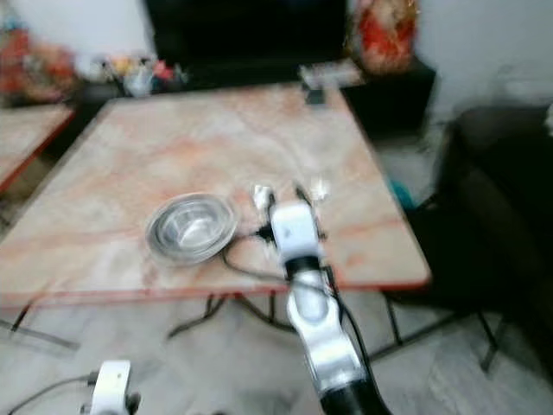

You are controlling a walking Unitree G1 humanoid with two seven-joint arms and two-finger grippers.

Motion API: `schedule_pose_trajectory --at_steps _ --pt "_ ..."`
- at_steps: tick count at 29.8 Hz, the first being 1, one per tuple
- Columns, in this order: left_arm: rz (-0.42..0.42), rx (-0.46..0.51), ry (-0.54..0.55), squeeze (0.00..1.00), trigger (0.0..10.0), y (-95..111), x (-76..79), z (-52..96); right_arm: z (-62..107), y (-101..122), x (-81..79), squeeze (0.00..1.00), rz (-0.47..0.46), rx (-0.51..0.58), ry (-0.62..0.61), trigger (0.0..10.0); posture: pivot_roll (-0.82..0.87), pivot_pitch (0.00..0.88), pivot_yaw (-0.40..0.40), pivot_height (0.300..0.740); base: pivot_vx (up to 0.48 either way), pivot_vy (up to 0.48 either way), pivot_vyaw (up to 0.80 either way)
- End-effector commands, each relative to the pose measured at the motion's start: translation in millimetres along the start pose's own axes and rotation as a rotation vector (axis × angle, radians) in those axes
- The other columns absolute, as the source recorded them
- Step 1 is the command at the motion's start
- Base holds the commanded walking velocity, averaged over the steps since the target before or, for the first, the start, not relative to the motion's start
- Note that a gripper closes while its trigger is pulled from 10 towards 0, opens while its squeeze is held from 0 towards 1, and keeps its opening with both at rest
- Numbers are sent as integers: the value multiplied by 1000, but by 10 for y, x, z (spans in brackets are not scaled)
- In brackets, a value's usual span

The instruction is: Setting the table

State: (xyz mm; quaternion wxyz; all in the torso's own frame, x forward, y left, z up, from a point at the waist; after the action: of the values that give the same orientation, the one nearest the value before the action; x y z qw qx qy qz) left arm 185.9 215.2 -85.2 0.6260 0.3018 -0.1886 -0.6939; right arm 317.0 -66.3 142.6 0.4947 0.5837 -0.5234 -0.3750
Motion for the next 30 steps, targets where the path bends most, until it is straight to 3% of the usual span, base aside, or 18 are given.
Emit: schedule_pose_trajectory --at_steps 1,7,9,13,24,30 --pt "1 -86 17 0 10000 -216 -54 52 34 -49 -10 0 -9 -18 -7 10000 -36 0 101 740 0 0 0" --pt "1 -73 27 0 10000 -201 -72 51 38 -135 -55 0 -38 -64 -3 10000 -39 0 97 740 42 0 0" --pt "11 -75 42 0 10000 -194 -94 49 37 -188 -10 0 -89 -104 -37 10000 -24 0 88 740 332 0 0" --pt "17 -75 50 0 10000 -191 -109 49 35 -240 32 0 -86 -128 -51 10000 -10 0 83 740 64 0 0" --pt "14 -119 64 0 10000 -394 -148 125 71 -406 143 0 -131 -209 -118 10000 -1 0 86 740 0 0 0" --pt "-15 -107 43 0 10000 -308 -125 89 52 -471 344 0 -154 -245 -234 10000 -28 0 102 740 0 0 0"
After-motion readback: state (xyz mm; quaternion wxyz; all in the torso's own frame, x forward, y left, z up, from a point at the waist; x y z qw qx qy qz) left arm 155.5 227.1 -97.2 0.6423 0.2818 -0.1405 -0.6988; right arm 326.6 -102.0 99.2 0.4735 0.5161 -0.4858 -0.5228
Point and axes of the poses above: a point about 5 cm out from each wrist's last joint towards the gripper, its own z axis pointing back from the gripper into the wrist, its own y axis along the axis of the wrist's last joint, x = y × z, the point moved 1 cm from there along -z, pointing out of the wrist towards the gripper, and after that the axes turned 8 degrees about -z, right-handed, at the moved point
